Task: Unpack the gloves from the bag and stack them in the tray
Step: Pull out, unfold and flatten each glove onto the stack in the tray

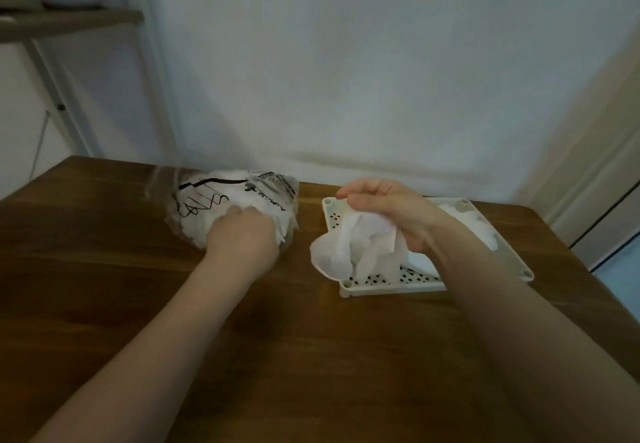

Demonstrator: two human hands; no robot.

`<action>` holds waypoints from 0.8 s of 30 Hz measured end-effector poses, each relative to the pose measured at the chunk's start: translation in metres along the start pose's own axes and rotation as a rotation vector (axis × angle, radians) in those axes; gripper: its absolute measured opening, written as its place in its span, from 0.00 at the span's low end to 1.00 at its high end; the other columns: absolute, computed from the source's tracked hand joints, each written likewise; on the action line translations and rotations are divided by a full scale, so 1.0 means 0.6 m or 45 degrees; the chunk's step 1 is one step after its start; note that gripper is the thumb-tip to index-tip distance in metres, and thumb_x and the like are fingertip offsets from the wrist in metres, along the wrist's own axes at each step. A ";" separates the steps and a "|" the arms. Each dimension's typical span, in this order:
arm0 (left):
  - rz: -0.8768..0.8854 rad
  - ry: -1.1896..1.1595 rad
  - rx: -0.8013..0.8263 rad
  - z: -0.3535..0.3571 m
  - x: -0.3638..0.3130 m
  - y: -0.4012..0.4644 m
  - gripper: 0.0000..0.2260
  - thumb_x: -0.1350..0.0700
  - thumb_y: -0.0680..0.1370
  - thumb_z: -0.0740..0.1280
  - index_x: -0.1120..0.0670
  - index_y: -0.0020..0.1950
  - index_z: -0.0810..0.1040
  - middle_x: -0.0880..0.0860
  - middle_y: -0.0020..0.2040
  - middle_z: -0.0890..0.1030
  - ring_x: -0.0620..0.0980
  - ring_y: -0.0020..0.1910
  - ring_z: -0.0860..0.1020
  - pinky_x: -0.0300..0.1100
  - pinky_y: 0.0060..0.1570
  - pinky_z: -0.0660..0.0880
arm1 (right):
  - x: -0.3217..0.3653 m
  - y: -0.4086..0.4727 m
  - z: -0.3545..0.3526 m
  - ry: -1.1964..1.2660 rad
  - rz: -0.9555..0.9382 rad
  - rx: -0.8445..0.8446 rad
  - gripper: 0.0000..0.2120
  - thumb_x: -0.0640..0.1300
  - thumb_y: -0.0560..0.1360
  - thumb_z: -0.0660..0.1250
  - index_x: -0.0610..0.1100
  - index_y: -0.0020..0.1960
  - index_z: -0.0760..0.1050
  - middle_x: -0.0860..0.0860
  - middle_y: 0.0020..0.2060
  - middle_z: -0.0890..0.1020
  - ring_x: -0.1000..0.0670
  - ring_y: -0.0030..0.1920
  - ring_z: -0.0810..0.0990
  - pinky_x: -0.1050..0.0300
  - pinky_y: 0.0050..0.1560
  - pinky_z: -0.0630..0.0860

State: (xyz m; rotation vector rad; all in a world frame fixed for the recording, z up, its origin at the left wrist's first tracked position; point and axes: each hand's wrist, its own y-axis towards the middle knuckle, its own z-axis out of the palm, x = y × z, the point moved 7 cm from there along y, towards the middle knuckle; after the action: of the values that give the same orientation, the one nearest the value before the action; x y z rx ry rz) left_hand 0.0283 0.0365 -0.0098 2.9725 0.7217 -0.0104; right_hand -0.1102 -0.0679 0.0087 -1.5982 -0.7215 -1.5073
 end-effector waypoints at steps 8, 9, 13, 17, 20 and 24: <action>0.350 -0.965 -0.210 -0.087 -0.114 -0.030 0.18 0.39 0.69 0.68 0.47 0.52 0.73 0.41 0.45 0.76 0.41 0.45 0.74 0.32 0.42 0.69 | 0.018 -0.040 -0.002 0.261 -0.122 0.151 0.10 0.33 0.69 0.64 0.40 0.45 0.83 0.45 0.41 0.85 0.49 0.40 0.84 0.57 0.42 0.81; 0.377 -0.959 -0.194 -0.084 -0.124 -0.026 0.11 0.46 0.71 0.70 0.47 0.49 0.73 0.42 0.41 0.76 0.41 0.43 0.75 0.30 0.39 0.68 | 0.019 -0.048 -0.006 0.267 -0.120 0.136 0.11 0.33 0.69 0.63 0.39 0.47 0.82 0.45 0.41 0.85 0.49 0.41 0.84 0.57 0.43 0.81; 0.353 -1.080 0.065 -0.057 -0.141 -0.011 0.04 0.57 0.73 0.68 0.53 0.38 0.78 0.46 0.35 0.79 0.43 0.36 0.75 0.36 0.39 0.71 | 0.022 -0.081 -0.049 0.230 -0.119 0.062 0.13 0.29 0.72 0.61 0.38 0.53 0.77 0.45 0.46 0.84 0.49 0.44 0.83 0.56 0.47 0.81; 0.298 -1.217 0.347 -0.043 -0.154 -0.011 0.11 0.55 0.80 0.58 0.59 0.41 0.73 0.52 0.39 0.72 0.48 0.40 0.70 0.43 0.41 0.66 | 0.025 -0.114 -0.104 -0.581 -0.150 -0.173 0.12 0.30 0.75 0.61 0.42 0.50 0.79 0.46 0.44 0.84 0.53 0.41 0.81 0.58 0.43 0.79; 0.265 -1.262 0.299 -0.053 -0.170 -0.006 0.11 0.54 0.82 0.54 0.51 0.42 0.71 0.49 0.39 0.72 0.48 0.39 0.70 0.44 0.43 0.66 | 0.027 -0.135 -0.138 -0.955 -0.170 -0.340 0.08 0.39 0.75 0.65 0.46 0.39 0.79 0.52 0.33 0.80 0.57 0.34 0.77 0.59 0.39 0.73; 0.197 -1.361 0.345 -0.054 -0.192 -0.002 0.10 0.52 0.81 0.57 0.51 0.42 0.74 0.47 0.34 0.75 0.44 0.32 0.73 0.36 0.32 0.70 | 0.001 -0.143 -0.172 -0.341 -0.155 -0.353 0.09 0.37 0.79 0.60 0.40 0.43 0.77 0.50 0.34 0.80 0.52 0.37 0.78 0.61 0.42 0.75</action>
State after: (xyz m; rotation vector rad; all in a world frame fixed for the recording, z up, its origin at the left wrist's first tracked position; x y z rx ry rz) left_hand -0.0748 -0.0124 0.0252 2.6058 0.3314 -1.6112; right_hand -0.2367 -0.1119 0.0202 -2.0246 -0.7957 -1.5486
